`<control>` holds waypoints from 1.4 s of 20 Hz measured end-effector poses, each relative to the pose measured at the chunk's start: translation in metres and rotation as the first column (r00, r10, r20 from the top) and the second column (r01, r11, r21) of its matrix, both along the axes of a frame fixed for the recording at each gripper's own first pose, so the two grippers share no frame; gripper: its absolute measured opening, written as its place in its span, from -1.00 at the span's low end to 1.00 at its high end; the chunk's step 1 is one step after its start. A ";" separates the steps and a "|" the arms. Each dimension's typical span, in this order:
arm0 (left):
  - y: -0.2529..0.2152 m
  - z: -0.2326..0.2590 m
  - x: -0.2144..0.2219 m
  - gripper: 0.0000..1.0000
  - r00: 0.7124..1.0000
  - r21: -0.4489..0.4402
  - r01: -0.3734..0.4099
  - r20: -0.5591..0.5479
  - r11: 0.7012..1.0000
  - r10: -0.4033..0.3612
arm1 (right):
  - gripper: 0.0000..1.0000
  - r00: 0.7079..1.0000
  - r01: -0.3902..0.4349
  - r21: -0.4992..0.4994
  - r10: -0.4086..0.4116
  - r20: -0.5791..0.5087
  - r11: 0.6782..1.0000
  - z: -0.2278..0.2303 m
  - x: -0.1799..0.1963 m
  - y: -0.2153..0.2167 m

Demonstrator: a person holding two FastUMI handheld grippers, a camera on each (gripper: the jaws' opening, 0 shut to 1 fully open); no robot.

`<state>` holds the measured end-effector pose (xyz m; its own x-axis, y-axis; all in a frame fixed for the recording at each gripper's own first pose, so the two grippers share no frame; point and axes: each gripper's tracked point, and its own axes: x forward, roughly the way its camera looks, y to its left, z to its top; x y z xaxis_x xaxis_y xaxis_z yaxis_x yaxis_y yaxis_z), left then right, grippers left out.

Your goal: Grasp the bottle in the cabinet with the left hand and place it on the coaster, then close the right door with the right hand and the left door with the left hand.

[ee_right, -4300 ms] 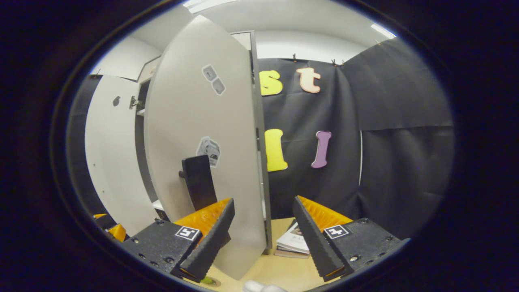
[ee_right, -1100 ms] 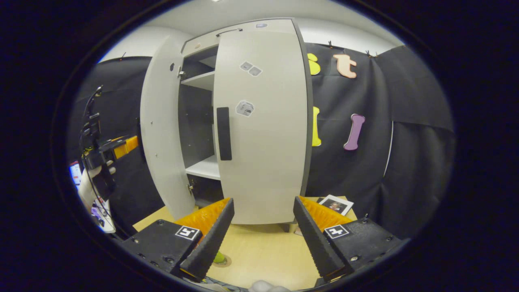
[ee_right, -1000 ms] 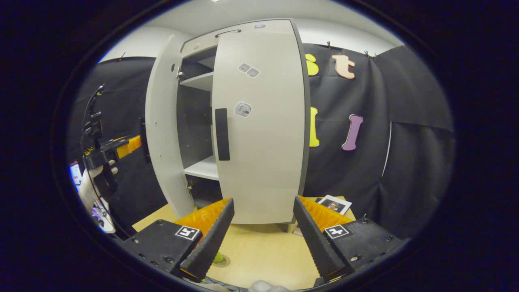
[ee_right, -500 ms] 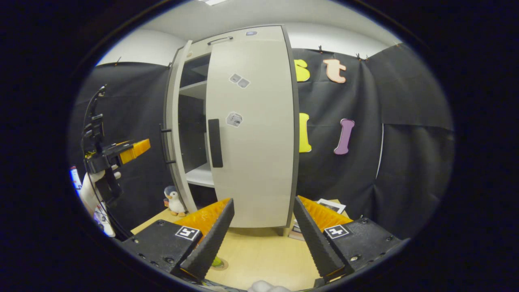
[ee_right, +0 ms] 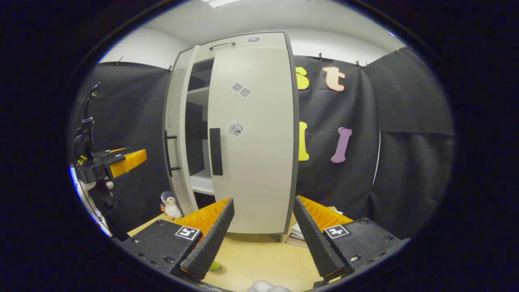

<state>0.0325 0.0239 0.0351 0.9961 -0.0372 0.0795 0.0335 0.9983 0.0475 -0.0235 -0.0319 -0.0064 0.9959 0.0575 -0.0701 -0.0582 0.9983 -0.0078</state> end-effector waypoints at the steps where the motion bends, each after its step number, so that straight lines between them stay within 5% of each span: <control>1: -0.002 -0.001 -0.004 0.91 1.000 -0.003 0.004 -0.005 1.000 -0.004 | 0.93 1.000 0.002 0.003 -0.002 0.004 1.000 0.001 -0.001 0.001; 13: -0.003 -0.044 -0.052 0.90 0.996 -0.029 -0.027 -0.086 0.999 0.024 | 0.93 0.999 0.032 0.009 -0.033 0.042 0.999 -0.001 -0.009 0.009; 28: -0.006 -0.045 -0.060 0.92 0.996 -0.014 -0.014 -0.091 1.000 0.012 | 0.93 0.999 0.026 -0.027 -0.025 0.039 0.999 -0.005 -0.025 0.019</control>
